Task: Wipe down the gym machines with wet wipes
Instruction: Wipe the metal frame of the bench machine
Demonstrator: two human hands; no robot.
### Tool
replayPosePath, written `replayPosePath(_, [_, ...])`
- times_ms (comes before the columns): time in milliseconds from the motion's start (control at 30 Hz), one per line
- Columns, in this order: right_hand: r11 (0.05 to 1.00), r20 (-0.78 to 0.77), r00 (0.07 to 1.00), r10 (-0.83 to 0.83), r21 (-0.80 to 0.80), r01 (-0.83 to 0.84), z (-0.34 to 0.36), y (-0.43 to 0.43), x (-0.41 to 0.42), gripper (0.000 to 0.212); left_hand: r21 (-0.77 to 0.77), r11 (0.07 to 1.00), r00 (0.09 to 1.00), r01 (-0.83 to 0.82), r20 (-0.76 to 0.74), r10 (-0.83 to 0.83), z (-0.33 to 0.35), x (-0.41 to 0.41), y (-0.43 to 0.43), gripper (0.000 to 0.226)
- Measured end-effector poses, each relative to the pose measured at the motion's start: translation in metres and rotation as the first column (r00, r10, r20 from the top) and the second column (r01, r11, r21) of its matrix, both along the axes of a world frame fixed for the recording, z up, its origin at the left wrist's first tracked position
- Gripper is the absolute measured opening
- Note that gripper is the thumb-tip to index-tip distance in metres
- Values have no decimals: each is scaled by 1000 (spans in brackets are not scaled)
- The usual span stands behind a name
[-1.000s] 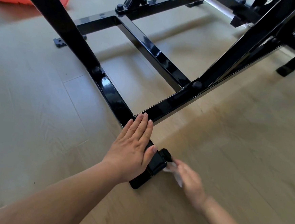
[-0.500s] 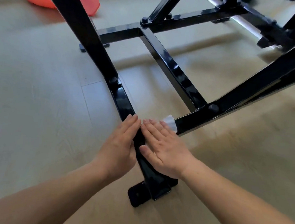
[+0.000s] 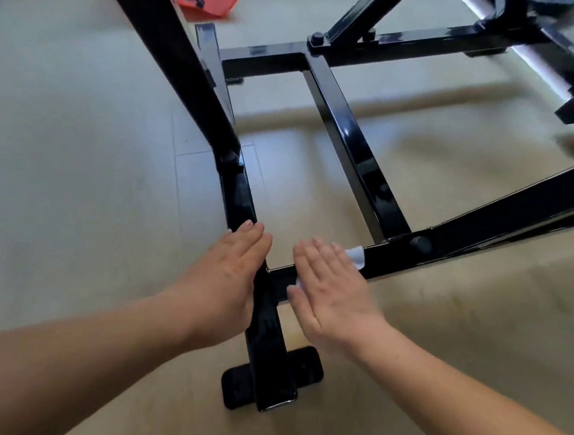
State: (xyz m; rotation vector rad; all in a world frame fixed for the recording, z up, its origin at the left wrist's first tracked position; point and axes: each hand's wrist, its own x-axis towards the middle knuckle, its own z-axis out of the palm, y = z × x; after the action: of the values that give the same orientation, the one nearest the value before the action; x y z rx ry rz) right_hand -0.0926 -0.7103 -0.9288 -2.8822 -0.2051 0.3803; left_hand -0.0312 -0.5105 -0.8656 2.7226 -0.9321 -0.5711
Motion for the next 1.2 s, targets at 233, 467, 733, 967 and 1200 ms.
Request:
replayPosePath(233, [998, -30, 999, 20, 55, -19, -2, 48, 17, 76, 205, 969, 990, 136, -63, -125, 19, 25, -9, 80])
replayPosePath(467, [983, -29, 985, -172, -68, 170, 0, -9, -6, 71, 269, 923, 962, 274, -81, -262, 33, 34, -20, 79])
replayPosePath(733, [911, 28, 912, -410, -32, 411, -2, -38, 3, 73, 328, 859, 920, 393, -125, -373, 58, 36, -42, 79])
replayPosePath(967, [996, 65, 997, -33, 82, 27, -14, 1, -8, 74, 285, 866, 912, 410, -107, -396, 46, 61, -66, 78])
replayPosePath(1200, [958, 20, 958, -285, -25, 285, -3, -68, -5, 78, 238, 842, 875, 483, -168, -455, 48, 59, -73, 79])
